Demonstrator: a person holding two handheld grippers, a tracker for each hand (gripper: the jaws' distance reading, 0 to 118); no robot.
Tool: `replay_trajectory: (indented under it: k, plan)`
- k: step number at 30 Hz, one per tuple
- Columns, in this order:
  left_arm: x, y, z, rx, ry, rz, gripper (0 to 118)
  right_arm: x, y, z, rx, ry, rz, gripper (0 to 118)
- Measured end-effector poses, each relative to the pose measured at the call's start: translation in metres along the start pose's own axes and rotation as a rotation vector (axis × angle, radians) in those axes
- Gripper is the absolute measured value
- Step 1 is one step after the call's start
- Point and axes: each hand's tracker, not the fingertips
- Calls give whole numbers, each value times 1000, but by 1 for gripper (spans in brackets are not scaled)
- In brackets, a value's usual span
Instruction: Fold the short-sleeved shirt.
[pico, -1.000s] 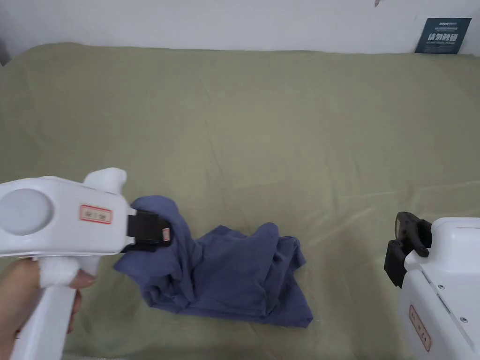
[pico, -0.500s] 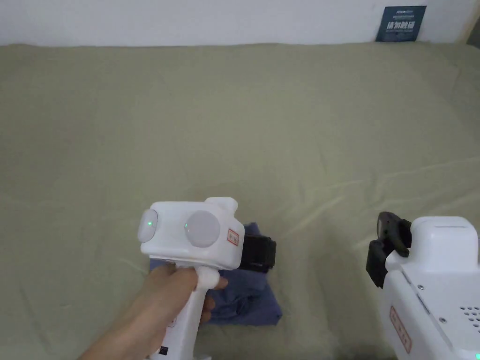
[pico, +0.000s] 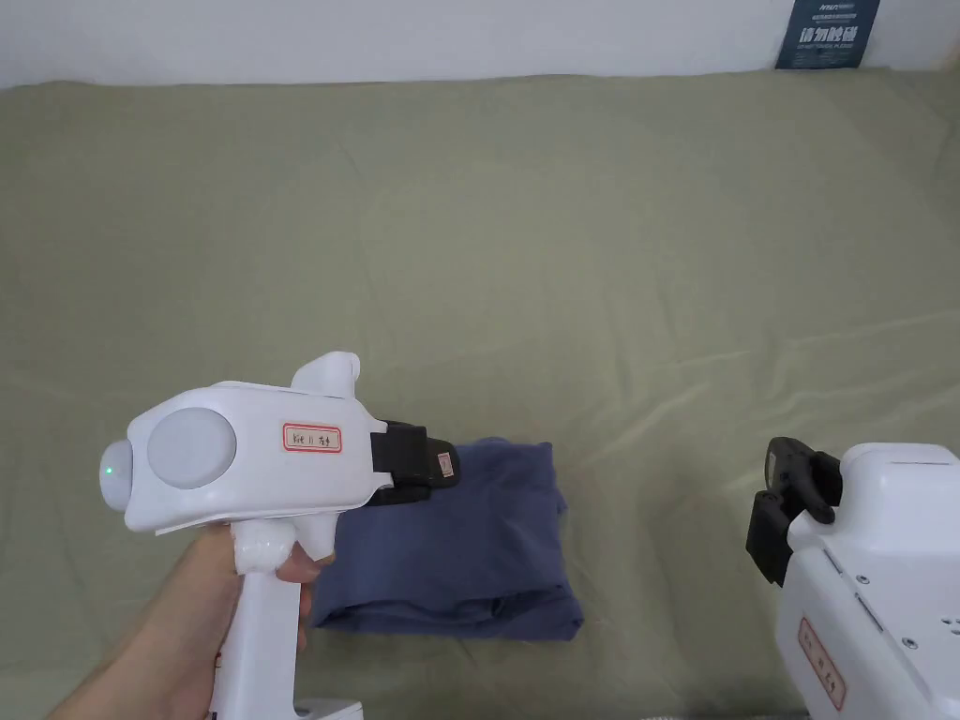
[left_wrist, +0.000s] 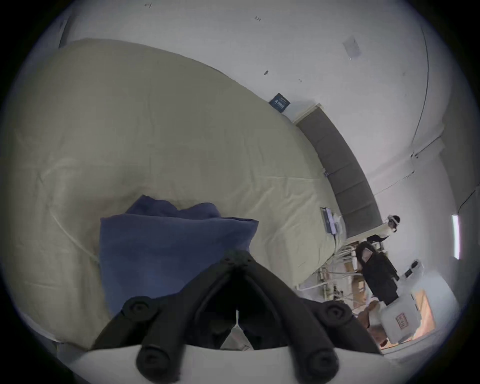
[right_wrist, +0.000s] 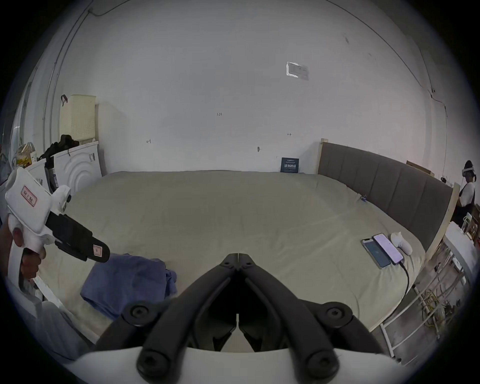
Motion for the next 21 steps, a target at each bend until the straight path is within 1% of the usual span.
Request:
replay_trajectory:
  k: [2, 5, 8, 13, 18, 21]
  plan:
    - [-7, -1, -9, -20, -66, 8, 1, -1, -1, 0, -6, 6, 3, 0]
    - [-15, -6, -29, -84, -134, 63, 1, -1, -2, 0, -18, 9, 11, 0]
    - [-23, -10, -46, -112, -155, 91, 1, 1, -3, -1, -29, 5, 19, 0]
    - [-45, -10, -82, -195, -263, 157, 1, 3, -7, -6, -61, 13, 7, 0]
    - [-64, -25, -113, -264, -239, 154, 1, 0, -13, -9, -85, 19, 8, 0]
    - [-65, -26, -111, -255, -240, 150, 0, -1, -15, -11, -100, 30, 10, 0]
